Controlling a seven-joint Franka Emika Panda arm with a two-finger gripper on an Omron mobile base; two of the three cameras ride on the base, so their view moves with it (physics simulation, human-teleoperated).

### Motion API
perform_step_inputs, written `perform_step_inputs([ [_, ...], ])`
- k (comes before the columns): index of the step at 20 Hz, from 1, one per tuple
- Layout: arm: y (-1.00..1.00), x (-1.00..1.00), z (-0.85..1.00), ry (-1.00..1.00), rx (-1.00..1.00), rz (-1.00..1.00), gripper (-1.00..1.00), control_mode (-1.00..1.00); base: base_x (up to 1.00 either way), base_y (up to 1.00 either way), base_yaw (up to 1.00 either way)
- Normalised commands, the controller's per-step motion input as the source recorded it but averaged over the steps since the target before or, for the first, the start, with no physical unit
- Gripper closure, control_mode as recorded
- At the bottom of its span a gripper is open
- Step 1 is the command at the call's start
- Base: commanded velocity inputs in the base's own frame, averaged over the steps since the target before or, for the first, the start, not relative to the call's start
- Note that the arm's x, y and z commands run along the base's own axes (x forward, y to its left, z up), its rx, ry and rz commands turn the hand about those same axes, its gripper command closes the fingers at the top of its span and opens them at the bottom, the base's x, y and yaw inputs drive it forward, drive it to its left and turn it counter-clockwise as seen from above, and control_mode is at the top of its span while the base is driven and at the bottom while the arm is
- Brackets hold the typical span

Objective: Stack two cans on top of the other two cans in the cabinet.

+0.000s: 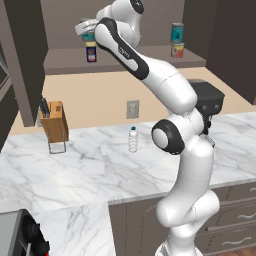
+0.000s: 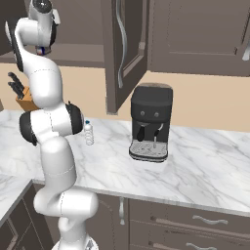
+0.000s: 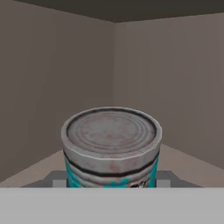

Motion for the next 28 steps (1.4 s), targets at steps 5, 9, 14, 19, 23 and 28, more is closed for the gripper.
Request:
perform_step_inputs([
  [5,-0.02,0.0,0.0,0.0,-0.04,0.0,1.0,-1.0,0.0,0.0,0.0],
  [9,-0.03,0.0,-0.08,0.01,0.0,0.0,1.0,-1.0,0.0,0.0,0.0],
  [14,-0.05,0.0,-0.14,0.0,0.0,0.0,1.0,-1.0,0.0,0.0,0.0],
  [19,-0.09,0.0,-0.2,0.0,0.0,0.0,1.0,-1.0,0.0,0.0,0.0],
  [23,-0.04,0.0,-0.18,0.0,0.0,0.0,1.0,-1.0,0.0,0.0,0.0],
  [28,0.01,0.0,-0.16,0.0,0.01,0.0,1.0,-1.0,0.0,0.0,0.0],
])
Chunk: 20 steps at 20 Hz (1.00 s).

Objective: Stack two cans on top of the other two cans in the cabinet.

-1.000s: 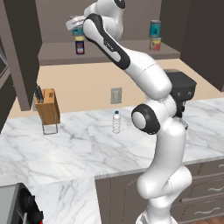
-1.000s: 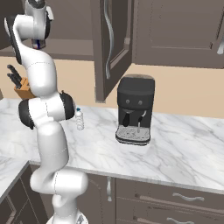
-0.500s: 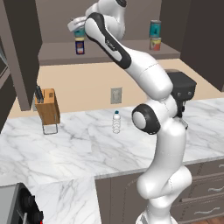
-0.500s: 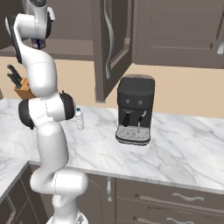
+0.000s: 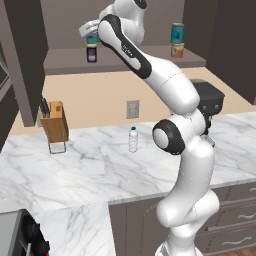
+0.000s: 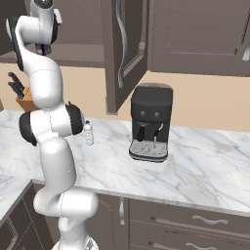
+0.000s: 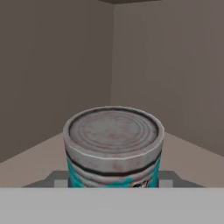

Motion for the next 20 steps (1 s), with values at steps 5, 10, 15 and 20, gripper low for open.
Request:
perform_step_inputs([
  [5,0.08,0.0,-0.01,-0.03,0.01,0.0,1.0,-1.0,0.0,0.0,0.0],
  [10,0.09,0.0,-0.11,0.0,0.01,0.0,1.0,-1.0,0.0,0.0,0.0],
  [15,0.02,-0.01,-0.11,0.0,0.02,0.0,1.0,-1.0,0.0,0.0,0.0],
  [20,0.0,-0.01,-0.19,0.0,0.07,0.0,1.0,-1.0,0.0,0.0,0.0],
])
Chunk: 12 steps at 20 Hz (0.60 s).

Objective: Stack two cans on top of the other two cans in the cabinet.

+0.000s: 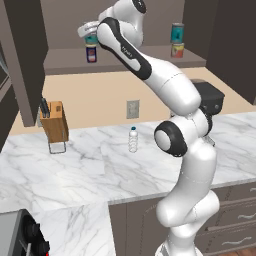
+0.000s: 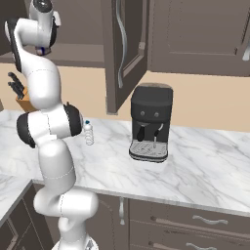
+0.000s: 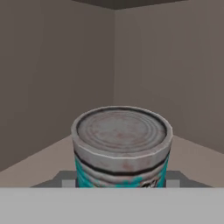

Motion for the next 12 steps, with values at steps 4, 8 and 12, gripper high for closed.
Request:
perform_step_inputs([
  [4,0.0,0.0,-0.24,0.0,0.07,0.0,1.0,-1.0,0.0,0.0,0.0],
  [8,0.03,0.0,-0.31,-0.03,0.06,-0.01,1.0,-1.0,0.0,0.0,0.0],
  [12,0.09,0.04,-0.27,-0.05,0.03,0.0,1.0,-1.0,0.0,0.0,0.0],
])
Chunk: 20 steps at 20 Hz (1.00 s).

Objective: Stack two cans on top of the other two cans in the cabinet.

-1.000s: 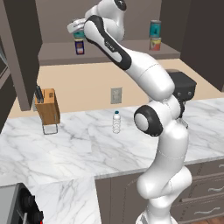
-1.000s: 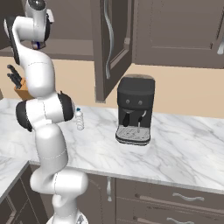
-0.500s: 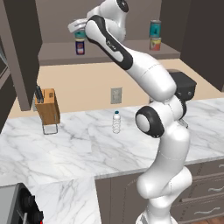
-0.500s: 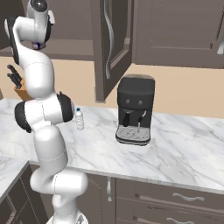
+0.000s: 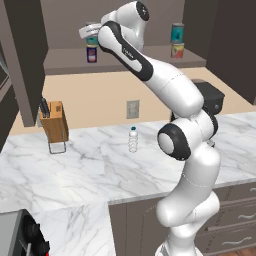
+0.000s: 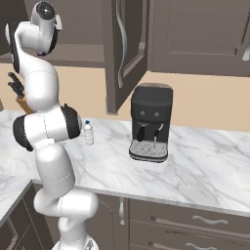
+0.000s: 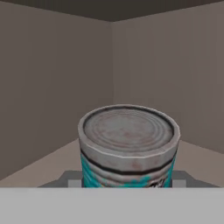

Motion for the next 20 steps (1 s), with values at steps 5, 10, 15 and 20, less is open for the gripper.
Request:
perform_step_inputs([
  [5,0.17,0.12,-0.24,-0.03,0.0,0.0,1.0,-1.0,0.0,0.0,0.0],
  [10,0.11,0.12,-0.17,0.0,0.0,0.0,1.0,-1.0,0.0,0.0,0.0],
  [15,0.01,0.05,-0.19,0.01,0.0,0.0,1.0,-1.0,0.0,0.0,0.0],
  [20,0.0,0.0,-0.22,0.0,0.0,0.0,1.0,-1.0,0.0,0.0,0.0],
])
